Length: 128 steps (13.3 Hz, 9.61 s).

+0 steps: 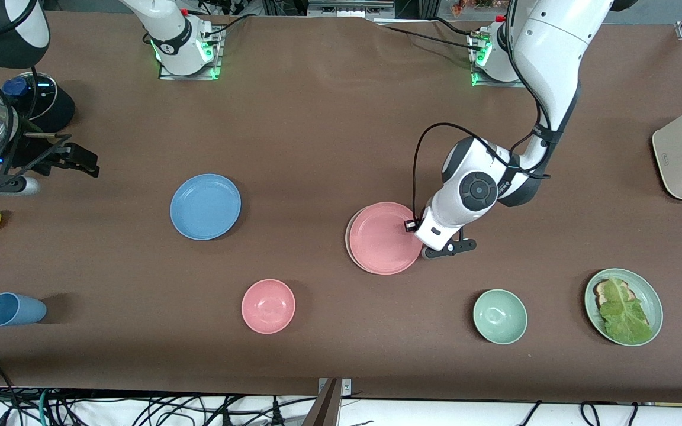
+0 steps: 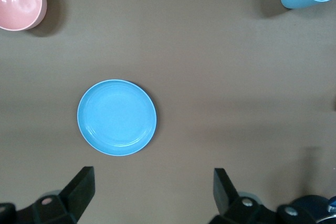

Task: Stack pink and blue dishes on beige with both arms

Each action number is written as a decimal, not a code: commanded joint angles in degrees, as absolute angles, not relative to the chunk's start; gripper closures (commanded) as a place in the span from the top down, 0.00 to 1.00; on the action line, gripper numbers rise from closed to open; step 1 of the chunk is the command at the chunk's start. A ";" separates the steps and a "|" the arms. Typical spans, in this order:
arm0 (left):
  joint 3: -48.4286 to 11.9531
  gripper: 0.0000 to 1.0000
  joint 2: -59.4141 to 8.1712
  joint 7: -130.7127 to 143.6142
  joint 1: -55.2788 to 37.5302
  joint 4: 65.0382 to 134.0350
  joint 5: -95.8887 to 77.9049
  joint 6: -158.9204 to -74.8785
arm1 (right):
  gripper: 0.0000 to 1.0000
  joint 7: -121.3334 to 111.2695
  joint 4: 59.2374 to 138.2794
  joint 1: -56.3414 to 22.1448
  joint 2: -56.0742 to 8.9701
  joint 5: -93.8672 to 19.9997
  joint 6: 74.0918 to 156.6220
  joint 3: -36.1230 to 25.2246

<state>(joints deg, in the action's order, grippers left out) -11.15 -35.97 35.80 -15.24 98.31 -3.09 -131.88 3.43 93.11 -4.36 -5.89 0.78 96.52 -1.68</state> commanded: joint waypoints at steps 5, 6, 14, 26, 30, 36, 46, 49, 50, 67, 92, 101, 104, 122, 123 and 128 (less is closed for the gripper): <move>-9.67 1.00 -35.68 36.74 -14.24 96.24 2.88 -129.39 | 1.00 2.64 96.94 -4.22 -5.27 1.32 100.63 -1.58; -9.75 1.00 -35.51 36.56 -12.93 96.24 4.38 -128.68 | 1.00 2.64 97.90 -4.22 -5.36 1.32 102.20 -1.58; -9.93 1.00 -30.59 16.12 -1.25 96.42 4.75 -118.66 | 1.00 2.64 103.53 -4.39 -13.25 1.32 115.65 -1.32; -9.84 1.00 -18.82 -0.53 10.90 95.01 4.13 -106.71 | 1.00 9.29 114.60 -7.02 -25.14 1.14 137.73 -1.14; -9.84 1.00 -15.04 0.09 9.50 87.99 3.78 -95.13 | 1.00 12.13 118.20 -8.09 -23.47 1.14 137.81 -1.14; -1.86 1.00 -7.13 0.79 3.69 85.52 -4.02 -84.38 | 0.94 11.69 124.00 -8.09 -21.97 1.06 142.37 -1.32; -1.41 1.00 -4.48 0.88 1.76 85.17 2.90 -83.76 | 0.25 11.34 124.98 -7.47 -23.46 1.05 144.05 -1.67; -1.84 1.00 -4.31 0.18 2.02 85.17 2.55 -83.41 | 0.00 11.34 124.72 -7.21 -24.17 0.97 144.58 -1.67; -1.85 1.00 -4.22 0.09 2.02 85.25 2.55 -83.41 | 0.00 11.42 124.28 -7.21 -24.26 0.97 144.41 -1.67; -1.76 1.00 -5.27 0.18 1.58 84.55 3.52 -83.94 | 0.00 48.99 88.43 -31.17 -31.09 -2.73 121.01 2.55; -1.32 1.00 -5.54 0.00 3.95 85.43 1.32 -88.51 | 0.04 76.38 77.26 -43.16 -47.37 -0.62 139.04 1.93; -1.32 1.00 -5.98 0.00 4.75 85.43 1.23 -89.82 | 0.75 76.38 77.17 -42.71 -47.64 0.09 138.96 1.41; -1.41 1.00 -5.98 0.00 4.75 85.43 1.23 -89.82 | 0.80 75.41 77.08 -42.63 -46.15 0.09 135.73 -0.34; -1.32 1.00 -6.50 0.00 4.83 85.52 0.44 -91.84 | 1.00 12.41 95.25 -30.78 -6.53 -0.79 95.45 -16.70; -1.32 1.00 -6.59 0.00 4.83 85.52 0.44 -91.85 | 1.00 10.57 96.40 -27.28 -4.59 -0.62 95.28 -14.26; -1.32 1.00 -6.50 0.00 4.92 85.34 0.35 -91.93 | 1.00 8.35 90.73 -7.16 -5.09 0.61 93.96 3.66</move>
<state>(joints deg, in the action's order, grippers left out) -1.28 -6.62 0.77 4.49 85.50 1.48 -91.30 8.86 93.63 -13.39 -4.36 -0.35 94.18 -2.61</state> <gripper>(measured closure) 0.000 0.000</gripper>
